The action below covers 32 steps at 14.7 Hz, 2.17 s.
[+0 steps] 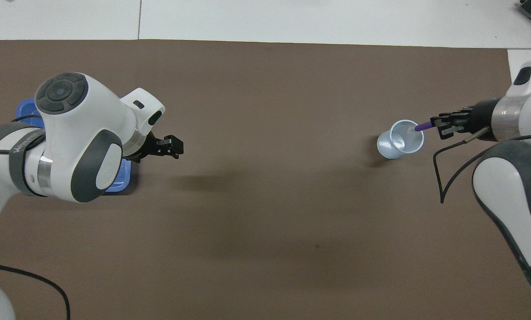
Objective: Transfer and insert pens with both arms
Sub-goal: 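Insert the purple pen into the cup while the left gripper returns, then release the pen in the cup while the left gripper grasps yellow pen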
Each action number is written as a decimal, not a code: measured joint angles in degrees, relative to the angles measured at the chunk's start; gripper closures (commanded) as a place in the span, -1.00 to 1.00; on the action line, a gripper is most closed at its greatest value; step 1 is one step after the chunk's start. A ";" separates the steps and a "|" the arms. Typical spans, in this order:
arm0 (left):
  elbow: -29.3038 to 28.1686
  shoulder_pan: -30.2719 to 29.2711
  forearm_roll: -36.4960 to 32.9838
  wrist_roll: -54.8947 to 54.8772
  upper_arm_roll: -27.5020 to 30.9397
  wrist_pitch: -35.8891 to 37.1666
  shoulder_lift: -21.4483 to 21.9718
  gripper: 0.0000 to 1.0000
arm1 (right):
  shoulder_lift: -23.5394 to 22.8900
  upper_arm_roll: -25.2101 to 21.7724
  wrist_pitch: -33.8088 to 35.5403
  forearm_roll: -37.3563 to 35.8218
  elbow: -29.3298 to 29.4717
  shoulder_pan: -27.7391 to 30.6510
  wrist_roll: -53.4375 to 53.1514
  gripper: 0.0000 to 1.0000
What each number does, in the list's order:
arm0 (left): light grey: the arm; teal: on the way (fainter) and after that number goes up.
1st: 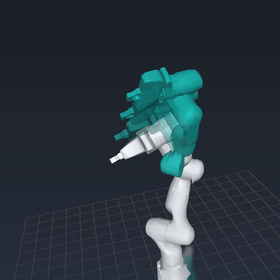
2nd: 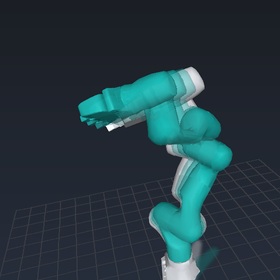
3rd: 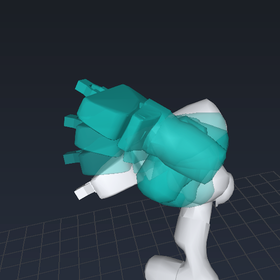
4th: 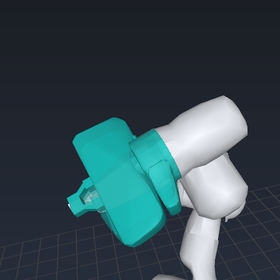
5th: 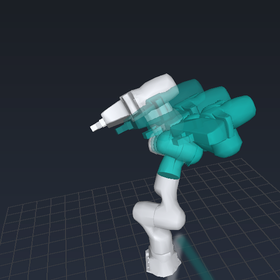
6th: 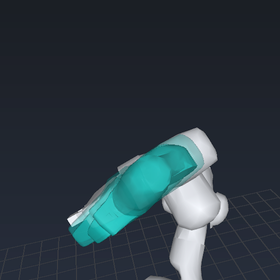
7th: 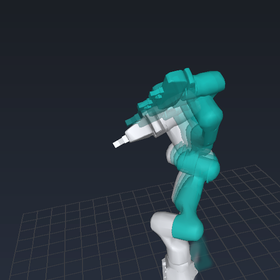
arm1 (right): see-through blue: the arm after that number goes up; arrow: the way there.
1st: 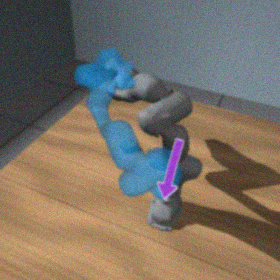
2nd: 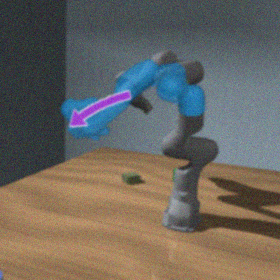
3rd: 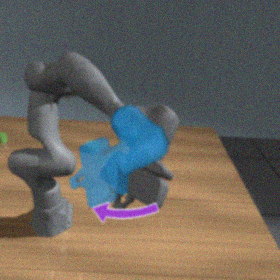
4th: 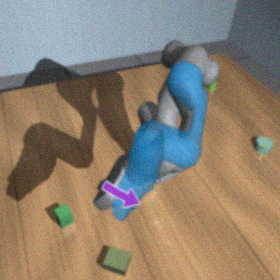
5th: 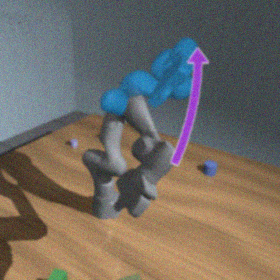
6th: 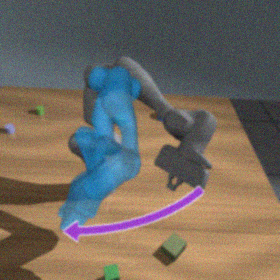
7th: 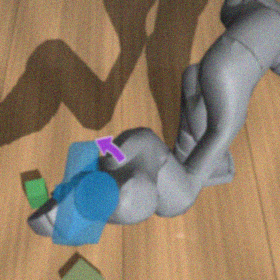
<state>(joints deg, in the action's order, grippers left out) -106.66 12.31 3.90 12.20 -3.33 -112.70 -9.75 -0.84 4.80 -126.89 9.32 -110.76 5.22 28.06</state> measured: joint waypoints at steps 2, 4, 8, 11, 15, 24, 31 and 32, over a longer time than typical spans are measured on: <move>-0.01 -2.24 -0.13 -3.17 0.03 -0.03 0.00 -1.00 | -0.18 0.00 0.00 0.00 -0.07 -0.03 -0.10 1.00; -0.02 -4.01 -0.24 -3.80 0.01 -0.26 0.00 -0.98 | -0.67 -0.01 -0.01 0.00 -0.13 -0.03 -0.11 0.40; -0.39 -9.39 -0.45 -7.71 0.06 -3.76 -1.07 -0.95 | -1.33 -0.02 -0.16 0.00 -0.14 -0.03 -0.28 -1.00; -0.43 -13.63 -0.46 -11.31 0.09 -6.82 -3.84 -0.94 | -1.33 -0.02 -0.17 0.00 -0.14 -0.04 -1.99 -1.00; -0.21 -14.73 -1.05 -11.84 0.02 -8.93 -5.31 -0.93 | -1.33 -0.02 -0.27 0.00 -0.11 -0.04 -2.44 -1.00; -0.12 -16.41 -1.57 -14.14 0.03 -12.38 -8.01 -0.90 | -1.33 -0.03 -0.41 0.00 0.44 -0.04 -2.46 -1.00; -0.16 -18.01 -1.82 -17.54 0.07 -13.34 -9.64 -0.83 | -1.22 -0.05 2.43 0.00 2.11 -0.04 -2.46 -1.00; -0.17 -18.51 -1.82 -18.16 0.08 -13.70 -10.01 -0.80 | -1.14 -0.03 2.95 0.00 2.24 -0.04 -2.46 -1.00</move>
<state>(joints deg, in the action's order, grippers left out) -106.82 -6.20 2.07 -5.96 -3.25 -126.41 -19.76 -1.98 4.77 -123.94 9.32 -108.52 5.17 25.60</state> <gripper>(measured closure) 0.079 0.000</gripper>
